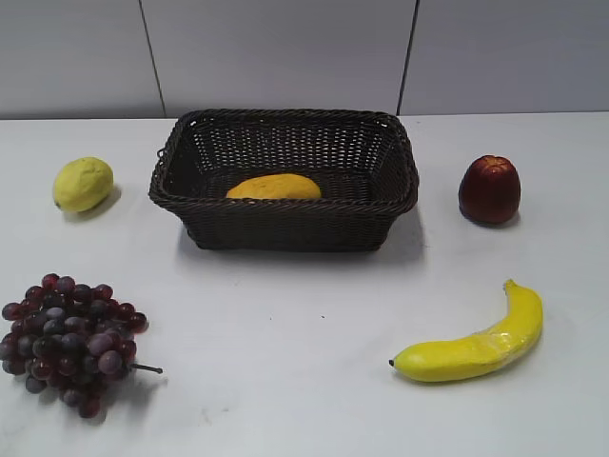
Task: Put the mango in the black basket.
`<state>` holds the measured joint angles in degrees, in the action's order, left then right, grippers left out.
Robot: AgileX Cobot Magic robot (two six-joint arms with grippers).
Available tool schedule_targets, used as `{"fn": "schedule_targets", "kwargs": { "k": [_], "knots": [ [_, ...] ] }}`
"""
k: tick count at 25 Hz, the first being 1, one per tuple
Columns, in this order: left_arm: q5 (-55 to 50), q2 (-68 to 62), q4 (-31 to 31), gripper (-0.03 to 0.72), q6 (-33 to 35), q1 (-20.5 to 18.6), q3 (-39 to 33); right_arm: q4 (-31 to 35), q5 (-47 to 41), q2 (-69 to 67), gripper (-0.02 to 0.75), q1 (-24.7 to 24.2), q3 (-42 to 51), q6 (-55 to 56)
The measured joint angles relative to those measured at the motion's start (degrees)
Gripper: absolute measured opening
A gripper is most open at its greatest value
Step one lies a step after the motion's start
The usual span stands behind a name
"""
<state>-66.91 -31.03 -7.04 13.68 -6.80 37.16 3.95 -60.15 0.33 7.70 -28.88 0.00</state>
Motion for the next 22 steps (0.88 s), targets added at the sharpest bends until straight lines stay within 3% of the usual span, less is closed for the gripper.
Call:
{"fn": "schedule_targets", "kwargs": {
  "k": [3,9,22],
  "knots": [
    [0.4,3.9,-0.1,0.487,0.0,0.0,-4.8,0.0,0.0,0.0,0.587,0.0,0.0,0.0],
    [5.6,12.3,-1.0,0.487,0.0,0.0,-7.4,0.0,0.0,0.0,0.587,0.0,0.0,0.0],
    [6.5,30.8,-1.0,0.487,0.0,0.0,-7.8,0.0,0.0,0.0,0.587,0.0,0.0,0.0]
  ]
}}
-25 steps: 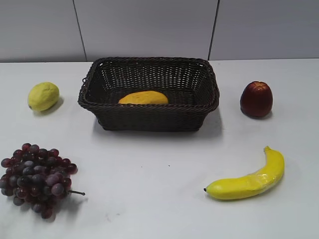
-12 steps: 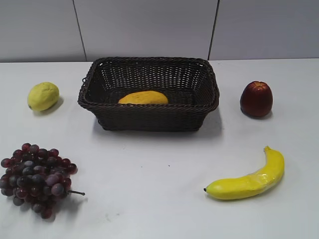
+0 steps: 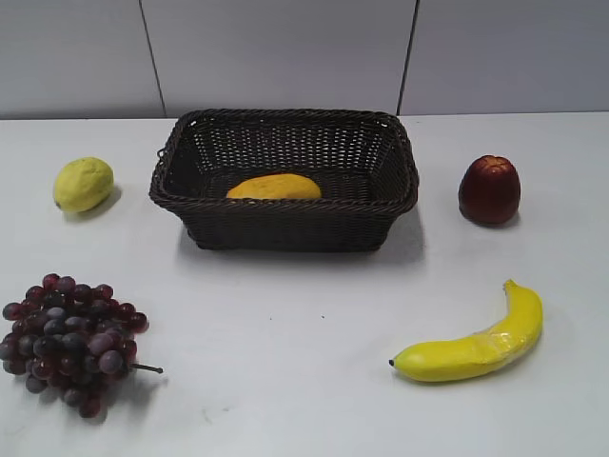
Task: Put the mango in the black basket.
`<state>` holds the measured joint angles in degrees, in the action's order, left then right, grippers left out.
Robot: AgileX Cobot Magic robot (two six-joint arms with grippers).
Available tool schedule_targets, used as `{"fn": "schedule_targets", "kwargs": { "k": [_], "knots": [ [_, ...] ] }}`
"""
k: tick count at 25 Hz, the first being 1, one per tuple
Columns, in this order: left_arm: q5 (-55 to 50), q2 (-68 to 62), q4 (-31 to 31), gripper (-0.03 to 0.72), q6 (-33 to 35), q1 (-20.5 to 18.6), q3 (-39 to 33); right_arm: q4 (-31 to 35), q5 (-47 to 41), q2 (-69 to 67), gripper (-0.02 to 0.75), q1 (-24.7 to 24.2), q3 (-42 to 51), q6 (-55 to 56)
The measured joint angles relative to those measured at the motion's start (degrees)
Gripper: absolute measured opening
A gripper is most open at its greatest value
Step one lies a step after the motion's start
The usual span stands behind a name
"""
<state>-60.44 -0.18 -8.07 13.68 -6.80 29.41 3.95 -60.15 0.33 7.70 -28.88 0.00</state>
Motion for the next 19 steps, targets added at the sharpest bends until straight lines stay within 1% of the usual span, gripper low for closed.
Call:
{"fn": "schedule_targets", "kwargs": {
  "k": [5,8,13,15,19],
  "knots": [
    [0.1,0.5,0.0,0.487,0.0,0.2,-0.1,0.0,0.0,0.0,0.587,0.0,0.0,0.0],
    [0.1,0.5,0.0,0.487,0.0,1.6,-0.1,0.0,0.0,0.0,0.587,0.0,0.0,0.0],
    [0.1,0.5,0.0,0.487,0.0,5.6,-0.1,0.0,0.0,0.0,0.587,0.0,0.0,0.0],
    [0.1,0.5,0.0,0.487,0.0,6.3,-0.1,0.0,0.0,0.0,0.587,0.0,0.0,0.0],
    [0.1,0.5,0.0,0.487,0.0,6.3,-0.1,0.0,0.0,0.0,0.587,0.0,0.0,0.0]
  ]
}}
